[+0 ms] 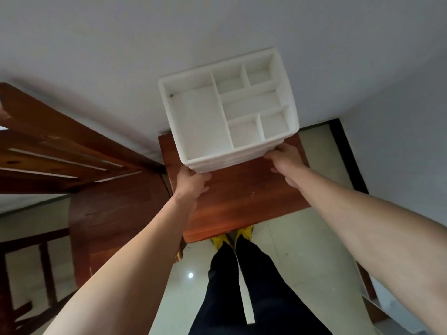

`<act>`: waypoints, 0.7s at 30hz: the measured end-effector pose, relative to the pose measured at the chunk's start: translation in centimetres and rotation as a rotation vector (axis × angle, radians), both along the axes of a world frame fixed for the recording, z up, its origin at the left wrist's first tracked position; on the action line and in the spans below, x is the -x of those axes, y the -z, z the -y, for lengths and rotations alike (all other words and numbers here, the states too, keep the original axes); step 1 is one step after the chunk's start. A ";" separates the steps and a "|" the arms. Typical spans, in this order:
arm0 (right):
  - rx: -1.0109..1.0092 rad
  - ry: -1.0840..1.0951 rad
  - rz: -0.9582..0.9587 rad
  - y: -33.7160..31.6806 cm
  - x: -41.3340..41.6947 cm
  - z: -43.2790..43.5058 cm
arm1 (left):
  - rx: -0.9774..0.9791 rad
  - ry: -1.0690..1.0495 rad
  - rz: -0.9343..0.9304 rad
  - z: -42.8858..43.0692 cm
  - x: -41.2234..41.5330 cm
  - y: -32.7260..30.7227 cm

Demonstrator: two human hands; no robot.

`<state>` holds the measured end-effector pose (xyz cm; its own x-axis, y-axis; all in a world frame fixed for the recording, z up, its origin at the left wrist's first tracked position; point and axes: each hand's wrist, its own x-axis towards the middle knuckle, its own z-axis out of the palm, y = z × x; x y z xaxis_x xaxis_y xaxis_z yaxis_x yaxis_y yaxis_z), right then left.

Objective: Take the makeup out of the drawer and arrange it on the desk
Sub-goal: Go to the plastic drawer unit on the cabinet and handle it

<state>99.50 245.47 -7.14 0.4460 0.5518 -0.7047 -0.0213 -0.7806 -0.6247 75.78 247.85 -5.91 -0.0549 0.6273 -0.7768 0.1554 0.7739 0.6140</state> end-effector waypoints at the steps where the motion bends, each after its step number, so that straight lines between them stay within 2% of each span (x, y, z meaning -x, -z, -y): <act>1: 0.001 -0.008 -0.004 -0.1 -0.1 0.2 | 0.007 -0.009 -0.002 0.2 0.0 0.1; 7: 0.058 -0.040 0.030 -0.5 -1.3 1.5 | 0.048 0.028 -0.033 2.2 0.2 -0.2; 12: 0.139 -0.106 0.126 0.5 -1.8 5.4 | 0.093 0.176 -0.126 5.0 1.3 -0.4; 21: 0.216 -0.281 0.230 0.4 -1.6 9.7 | 0.101 0.292 -0.212 8.9 1.1 -0.6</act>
<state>101.09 235.81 -7.56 0.4585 0.5251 -0.7170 0.3319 -0.8496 -0.4099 74.65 238.92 -5.35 -0.0508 0.5608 -0.8264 0.4941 0.7332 0.4672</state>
